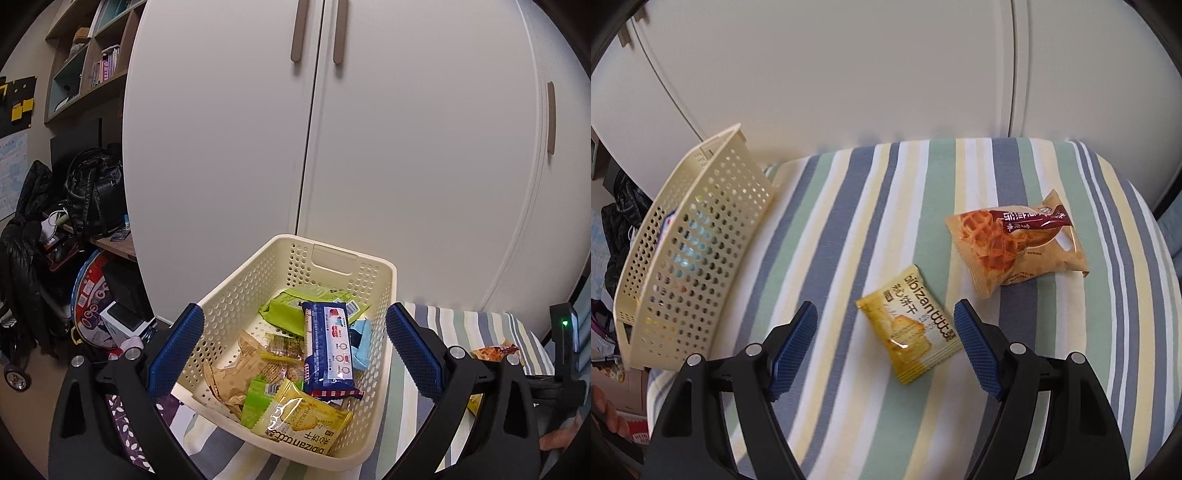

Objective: Organize snacks
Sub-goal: 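Move the right gripper to the second yellow biscuit pack and close on it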

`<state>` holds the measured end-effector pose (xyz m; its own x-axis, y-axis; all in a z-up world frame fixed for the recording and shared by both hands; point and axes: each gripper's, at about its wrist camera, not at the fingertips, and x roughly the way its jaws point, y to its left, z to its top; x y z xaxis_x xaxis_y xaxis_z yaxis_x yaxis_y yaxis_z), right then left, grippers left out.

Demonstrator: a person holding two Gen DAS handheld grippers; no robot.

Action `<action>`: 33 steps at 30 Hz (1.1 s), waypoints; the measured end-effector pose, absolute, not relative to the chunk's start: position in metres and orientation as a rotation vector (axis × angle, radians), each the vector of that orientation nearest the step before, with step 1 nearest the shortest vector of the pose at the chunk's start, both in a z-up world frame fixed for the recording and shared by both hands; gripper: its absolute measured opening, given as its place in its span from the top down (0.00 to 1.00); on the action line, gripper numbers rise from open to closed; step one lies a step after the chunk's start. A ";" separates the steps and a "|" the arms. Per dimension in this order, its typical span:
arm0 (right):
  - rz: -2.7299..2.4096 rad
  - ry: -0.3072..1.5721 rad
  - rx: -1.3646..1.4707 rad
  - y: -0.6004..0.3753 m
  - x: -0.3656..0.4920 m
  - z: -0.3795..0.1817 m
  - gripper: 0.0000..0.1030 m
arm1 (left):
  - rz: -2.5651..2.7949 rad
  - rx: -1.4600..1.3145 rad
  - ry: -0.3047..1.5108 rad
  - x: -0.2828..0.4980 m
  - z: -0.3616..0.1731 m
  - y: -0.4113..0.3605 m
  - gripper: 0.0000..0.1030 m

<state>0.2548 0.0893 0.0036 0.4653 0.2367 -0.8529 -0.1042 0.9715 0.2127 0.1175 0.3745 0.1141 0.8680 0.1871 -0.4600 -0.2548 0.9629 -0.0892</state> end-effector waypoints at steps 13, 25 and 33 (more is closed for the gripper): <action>0.293 1.137 -0.098 0.110 0.273 -0.035 0.26 | 0.195 -0.094 0.476 0.118 0.115 0.357 0.03; 0.233 1.135 -0.141 0.104 0.259 -0.031 0.54 | 0.191 -0.053 0.477 0.120 0.114 0.344 0.03; 0.176 1.164 -0.130 0.068 0.222 -0.025 0.55 | 0.155 0.023 0.472 0.120 0.114 0.316 0.03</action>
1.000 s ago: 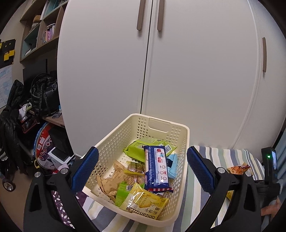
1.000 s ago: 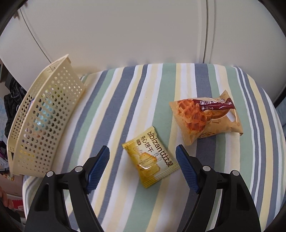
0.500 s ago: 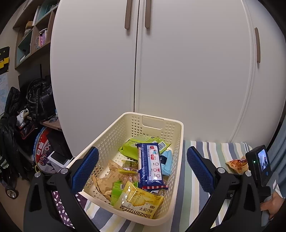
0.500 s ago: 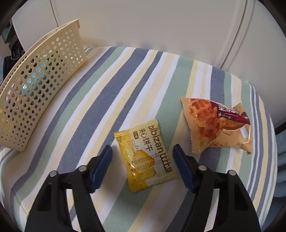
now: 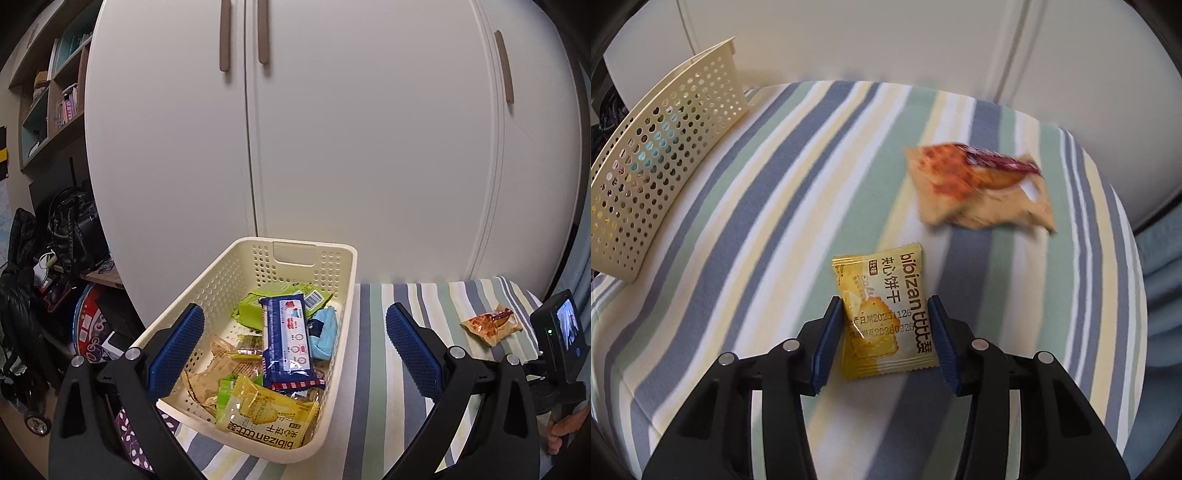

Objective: Organize snacks
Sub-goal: 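Move the right gripper to the second yellow biscuit pack and close on it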

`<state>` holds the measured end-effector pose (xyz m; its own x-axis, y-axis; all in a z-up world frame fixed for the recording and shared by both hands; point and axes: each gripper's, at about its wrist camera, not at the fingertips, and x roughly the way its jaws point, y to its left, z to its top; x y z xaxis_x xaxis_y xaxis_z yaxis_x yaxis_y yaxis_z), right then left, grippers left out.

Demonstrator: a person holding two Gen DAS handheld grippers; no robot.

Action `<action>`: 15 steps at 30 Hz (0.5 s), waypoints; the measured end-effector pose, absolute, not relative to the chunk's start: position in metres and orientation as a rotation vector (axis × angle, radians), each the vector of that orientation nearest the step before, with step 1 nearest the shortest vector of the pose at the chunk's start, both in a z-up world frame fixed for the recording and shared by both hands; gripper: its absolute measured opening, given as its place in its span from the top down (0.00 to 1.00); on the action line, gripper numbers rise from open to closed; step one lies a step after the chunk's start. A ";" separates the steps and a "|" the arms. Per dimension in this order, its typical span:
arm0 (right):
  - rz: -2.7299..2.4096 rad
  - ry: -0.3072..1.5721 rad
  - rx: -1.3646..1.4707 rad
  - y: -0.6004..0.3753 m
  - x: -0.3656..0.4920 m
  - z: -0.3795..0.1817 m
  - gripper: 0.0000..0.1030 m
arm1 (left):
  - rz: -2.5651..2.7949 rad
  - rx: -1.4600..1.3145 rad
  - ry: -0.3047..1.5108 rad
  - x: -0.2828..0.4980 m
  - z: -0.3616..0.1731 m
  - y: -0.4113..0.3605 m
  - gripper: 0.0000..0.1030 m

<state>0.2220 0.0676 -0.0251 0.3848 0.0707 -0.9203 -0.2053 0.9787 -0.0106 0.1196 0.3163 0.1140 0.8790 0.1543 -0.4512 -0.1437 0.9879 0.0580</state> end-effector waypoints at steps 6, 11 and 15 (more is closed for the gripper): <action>0.091 1.183 -0.034 0.013 0.208 -0.025 0.55 | 0.052 0.096 0.493 0.123 0.108 0.276 0.03; 0.005 1.171 0.011 -0.024 0.207 -0.024 0.54 | -0.065 0.156 0.537 0.133 0.104 0.237 0.03; -0.033 1.154 0.091 -0.047 0.209 -0.024 0.54 | -0.182 0.231 0.555 0.149 0.101 0.199 0.03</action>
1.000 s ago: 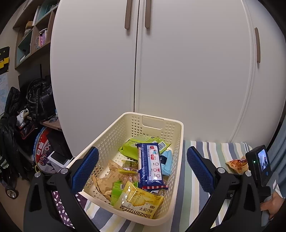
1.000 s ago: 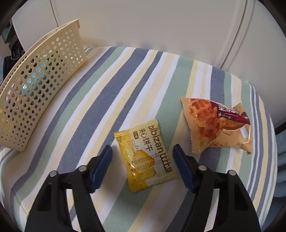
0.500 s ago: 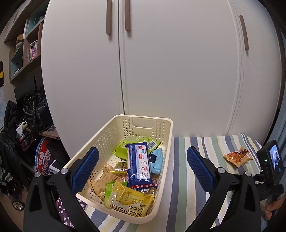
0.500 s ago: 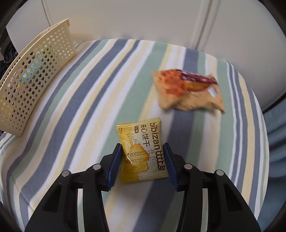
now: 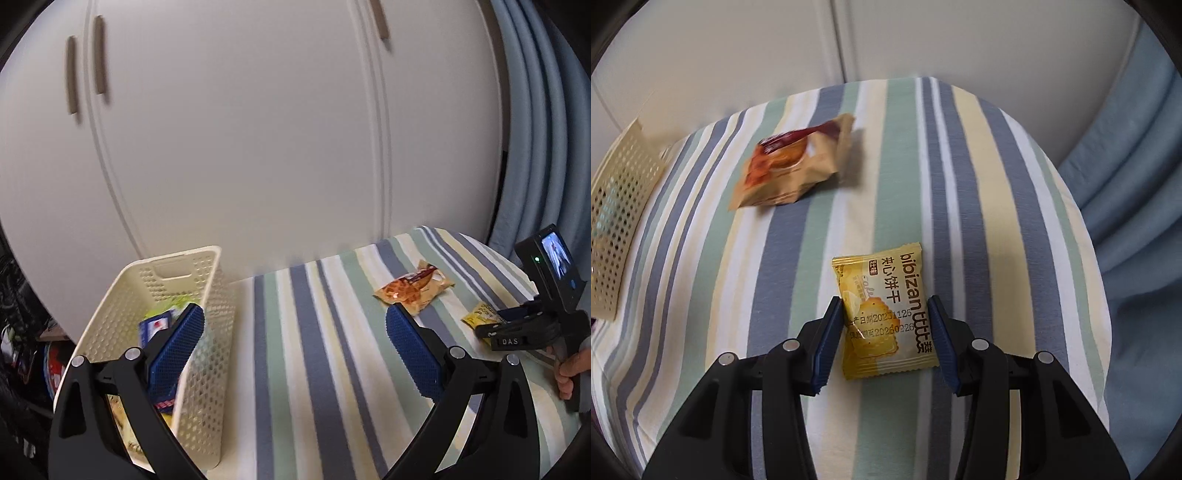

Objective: Organize snacks
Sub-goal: 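Move the right gripper to the second yellow biscuit pack and close on it, then grasp the waffle pack with the left gripper and lift it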

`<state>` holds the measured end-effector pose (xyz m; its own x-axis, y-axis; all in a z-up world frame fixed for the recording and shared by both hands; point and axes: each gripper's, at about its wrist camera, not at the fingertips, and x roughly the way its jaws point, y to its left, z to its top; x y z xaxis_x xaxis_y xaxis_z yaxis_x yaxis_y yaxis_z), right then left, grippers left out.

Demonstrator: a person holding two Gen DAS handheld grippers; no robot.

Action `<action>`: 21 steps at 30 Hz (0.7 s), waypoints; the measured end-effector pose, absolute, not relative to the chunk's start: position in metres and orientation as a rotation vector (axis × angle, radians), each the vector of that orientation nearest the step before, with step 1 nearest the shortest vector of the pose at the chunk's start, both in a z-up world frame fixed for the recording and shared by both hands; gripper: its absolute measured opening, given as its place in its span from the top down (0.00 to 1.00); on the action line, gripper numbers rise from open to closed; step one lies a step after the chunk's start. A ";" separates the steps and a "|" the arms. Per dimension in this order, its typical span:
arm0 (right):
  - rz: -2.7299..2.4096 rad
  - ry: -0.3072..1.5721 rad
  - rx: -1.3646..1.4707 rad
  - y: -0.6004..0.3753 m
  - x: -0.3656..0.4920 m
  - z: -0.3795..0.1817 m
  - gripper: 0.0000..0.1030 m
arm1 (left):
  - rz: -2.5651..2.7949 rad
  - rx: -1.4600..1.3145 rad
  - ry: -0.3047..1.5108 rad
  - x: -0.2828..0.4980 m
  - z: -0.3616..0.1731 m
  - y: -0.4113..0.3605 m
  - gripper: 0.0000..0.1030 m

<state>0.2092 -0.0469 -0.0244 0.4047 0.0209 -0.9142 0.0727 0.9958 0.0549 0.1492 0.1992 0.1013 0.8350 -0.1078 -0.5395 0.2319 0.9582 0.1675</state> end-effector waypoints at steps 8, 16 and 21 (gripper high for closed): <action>0.023 1.113 0.201 -0.063 0.199 -0.022 0.54 | -0.589 0.260 0.788 0.232 0.057 0.121 0.03; 0.043 1.099 0.238 -0.065 0.201 -0.023 0.54 | -0.618 0.409 0.922 0.277 0.008 0.071 0.03; 0.048 1.095 0.220 -0.064 0.199 -0.022 0.54 | -0.639 0.490 0.958 0.295 -0.012 0.048 0.03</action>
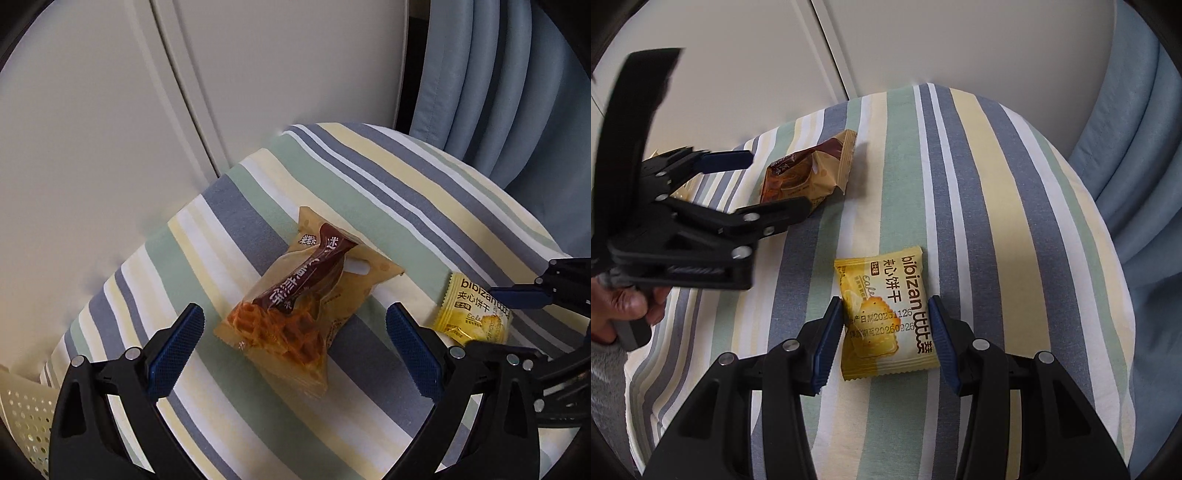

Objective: Organize snacks
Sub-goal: 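Grasp the waffle pack with the left gripper and lift it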

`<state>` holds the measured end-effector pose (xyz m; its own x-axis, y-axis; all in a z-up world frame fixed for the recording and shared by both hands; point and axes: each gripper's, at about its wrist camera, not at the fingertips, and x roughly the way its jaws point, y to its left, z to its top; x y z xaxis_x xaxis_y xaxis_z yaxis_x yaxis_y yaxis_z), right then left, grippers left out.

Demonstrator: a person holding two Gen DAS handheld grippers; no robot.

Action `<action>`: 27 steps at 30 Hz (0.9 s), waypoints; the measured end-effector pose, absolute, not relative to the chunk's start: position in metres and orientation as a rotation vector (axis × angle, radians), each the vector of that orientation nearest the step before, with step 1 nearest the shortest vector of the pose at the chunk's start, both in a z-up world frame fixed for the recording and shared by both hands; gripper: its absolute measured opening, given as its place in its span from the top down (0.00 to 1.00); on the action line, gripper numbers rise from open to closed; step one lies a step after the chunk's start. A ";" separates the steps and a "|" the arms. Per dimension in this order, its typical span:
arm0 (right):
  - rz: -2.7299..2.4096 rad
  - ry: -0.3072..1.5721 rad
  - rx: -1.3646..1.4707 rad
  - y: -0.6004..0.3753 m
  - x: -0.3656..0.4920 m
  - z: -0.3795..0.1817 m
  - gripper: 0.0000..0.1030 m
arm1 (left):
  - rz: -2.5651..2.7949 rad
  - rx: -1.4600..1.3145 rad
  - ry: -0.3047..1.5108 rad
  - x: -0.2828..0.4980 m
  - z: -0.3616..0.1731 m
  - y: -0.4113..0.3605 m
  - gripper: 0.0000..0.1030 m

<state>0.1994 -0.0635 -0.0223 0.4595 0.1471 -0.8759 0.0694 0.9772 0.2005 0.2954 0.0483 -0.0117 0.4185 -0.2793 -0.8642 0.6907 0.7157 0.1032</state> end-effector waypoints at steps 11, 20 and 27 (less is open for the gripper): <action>0.060 1.102 0.228 -0.063 0.199 -0.023 0.53 | -0.642 0.421 1.059 0.320 -0.040 0.039 0.25; 0.067 1.102 0.242 -0.066 0.201 -0.025 0.53 | -0.595 0.381 1.003 0.300 -0.024 0.052 0.42; 0.078 1.097 0.254 -0.069 0.201 -0.025 0.53 | -0.507 0.324 0.930 0.280 0.011 0.081 0.42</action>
<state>0.2009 -0.0692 -0.0255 0.4571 0.1874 -0.8695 0.0631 0.9683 0.2418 0.2802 0.0808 0.0109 0.4942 -0.2738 -0.8251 0.5456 0.8366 0.0491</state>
